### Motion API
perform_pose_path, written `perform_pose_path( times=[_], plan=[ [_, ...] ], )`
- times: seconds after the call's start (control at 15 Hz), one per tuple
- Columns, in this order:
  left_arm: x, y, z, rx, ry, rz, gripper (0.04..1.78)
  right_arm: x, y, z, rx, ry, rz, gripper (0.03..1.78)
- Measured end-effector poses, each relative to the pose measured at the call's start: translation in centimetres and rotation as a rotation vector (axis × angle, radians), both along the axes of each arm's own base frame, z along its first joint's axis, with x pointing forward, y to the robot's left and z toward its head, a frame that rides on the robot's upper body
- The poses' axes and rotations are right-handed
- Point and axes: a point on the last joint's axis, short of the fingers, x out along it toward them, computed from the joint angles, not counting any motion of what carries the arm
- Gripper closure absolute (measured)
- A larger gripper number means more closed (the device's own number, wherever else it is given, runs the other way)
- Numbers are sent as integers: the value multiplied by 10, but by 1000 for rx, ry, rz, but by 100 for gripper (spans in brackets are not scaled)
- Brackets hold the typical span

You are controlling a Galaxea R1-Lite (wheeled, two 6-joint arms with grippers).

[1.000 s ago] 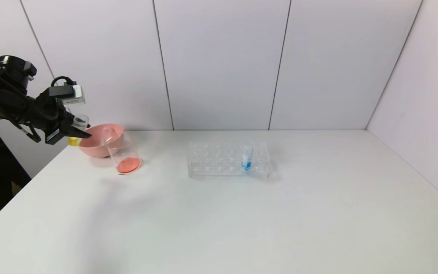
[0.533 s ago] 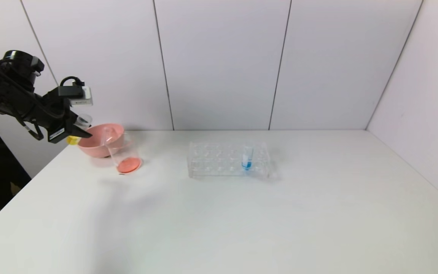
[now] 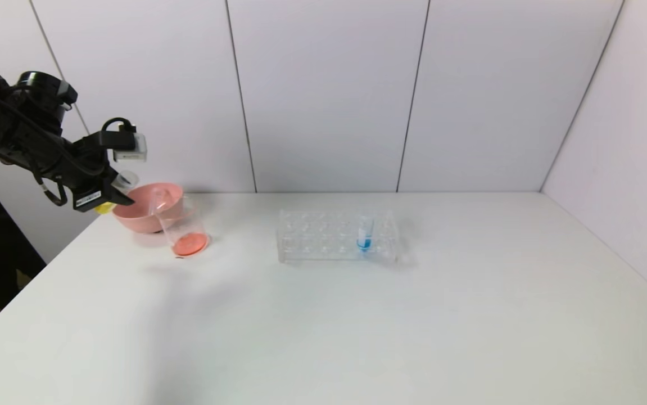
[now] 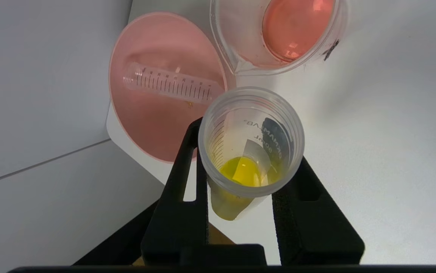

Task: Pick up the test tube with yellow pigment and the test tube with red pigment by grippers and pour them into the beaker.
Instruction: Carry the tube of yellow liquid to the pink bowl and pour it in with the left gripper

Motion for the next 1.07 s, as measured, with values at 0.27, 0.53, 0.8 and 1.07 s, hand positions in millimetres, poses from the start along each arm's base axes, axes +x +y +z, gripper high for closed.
perform_pose_path(
  times=[0.27, 0.53, 0.8, 1.07],
  plan=[
    [1, -5, -1, 33, 9, 5, 133, 0, 0, 0, 0, 0, 0, 11],
    [1, -9, -2, 59, 17, 10, 133, 0, 0, 0, 0, 0, -1, 11],
    [2, -10, -3, 87, 24, 29, 133, 0, 0, 0, 0, 0, -1, 11],
    [2, -11, -4, 104, 29, 41, 133, 0, 0, 0, 0, 0, -1, 11]
  ],
)
